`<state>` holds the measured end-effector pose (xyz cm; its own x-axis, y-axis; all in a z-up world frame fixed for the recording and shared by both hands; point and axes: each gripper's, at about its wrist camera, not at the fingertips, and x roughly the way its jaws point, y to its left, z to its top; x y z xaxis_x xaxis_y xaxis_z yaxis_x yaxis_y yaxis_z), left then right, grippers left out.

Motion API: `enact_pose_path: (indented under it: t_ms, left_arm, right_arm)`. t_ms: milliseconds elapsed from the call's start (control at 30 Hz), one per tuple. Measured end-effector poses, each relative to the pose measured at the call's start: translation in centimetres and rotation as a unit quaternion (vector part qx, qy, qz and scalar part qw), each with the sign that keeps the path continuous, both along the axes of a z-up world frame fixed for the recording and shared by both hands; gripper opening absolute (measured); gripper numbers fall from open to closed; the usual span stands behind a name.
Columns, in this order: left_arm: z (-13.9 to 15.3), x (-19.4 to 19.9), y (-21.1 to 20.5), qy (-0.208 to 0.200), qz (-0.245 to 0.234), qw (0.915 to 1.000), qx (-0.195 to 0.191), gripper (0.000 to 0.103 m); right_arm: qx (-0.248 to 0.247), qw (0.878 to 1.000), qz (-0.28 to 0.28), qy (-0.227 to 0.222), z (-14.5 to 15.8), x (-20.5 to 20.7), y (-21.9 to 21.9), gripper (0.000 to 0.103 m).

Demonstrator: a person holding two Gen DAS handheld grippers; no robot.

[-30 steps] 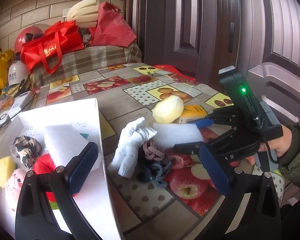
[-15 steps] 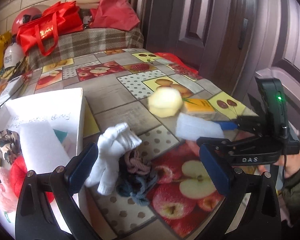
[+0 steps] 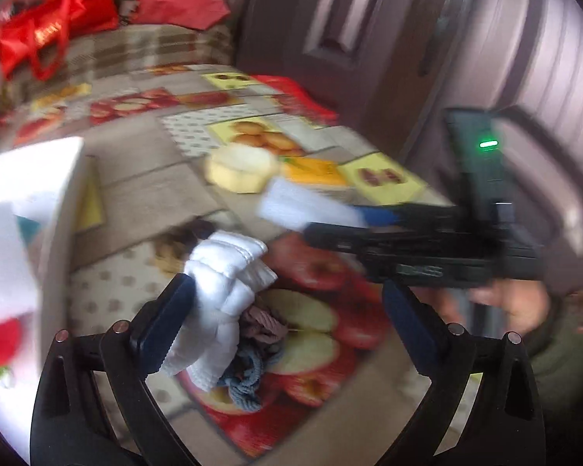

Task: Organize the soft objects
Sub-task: 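Grasp the white foam block with the right gripper while the left grasps the white sock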

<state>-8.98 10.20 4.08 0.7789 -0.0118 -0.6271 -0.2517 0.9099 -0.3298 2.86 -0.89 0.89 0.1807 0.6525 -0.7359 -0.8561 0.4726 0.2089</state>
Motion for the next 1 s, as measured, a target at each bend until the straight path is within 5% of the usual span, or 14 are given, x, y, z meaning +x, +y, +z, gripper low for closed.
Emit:
enact_pose_path:
  t_ms: [200,367,467,567,700,1000]
  left_arm:
    - [2.2,-2.5,0.6,-0.012,0.051,0.9958,0.076,0.098]
    - [0.7,-1.3,2.5,0.024,0.05,0.9982,0.024,0.098]
    - [-0.2,-1.0,2.3,0.035,0.073,0.9959,0.039,0.096]
    - [-0.1,-1.2,2.3,0.034,0.096,0.9921,0.073,0.082]
    - [0.4,-1.9,2.6,0.034,0.12,0.9854,0.116,0.082]
    - [-1.7,0.2,1.6,0.105,0.062,0.9816,0.147,0.082]
  right_arm:
    - [-0.001,1.0,0.002,-0.006,0.1,-0.5,0.1,0.063]
    - [0.002,1.0,0.002,-0.002,0.0,-0.2,-0.1,0.063]
    - [0.002,1.0,0.001,-0.003,0.0,-0.2,-0.1,0.063]
    - [0.002,1.0,0.001,-0.003,0.0,-0.1,-0.1,0.063]
    - [0.003,1.0,-0.001,-0.002,0.1,0.0,-0.2,0.063]
    - [0.002,1.0,0.0,-0.002,0.1,0.1,-0.2,0.063]
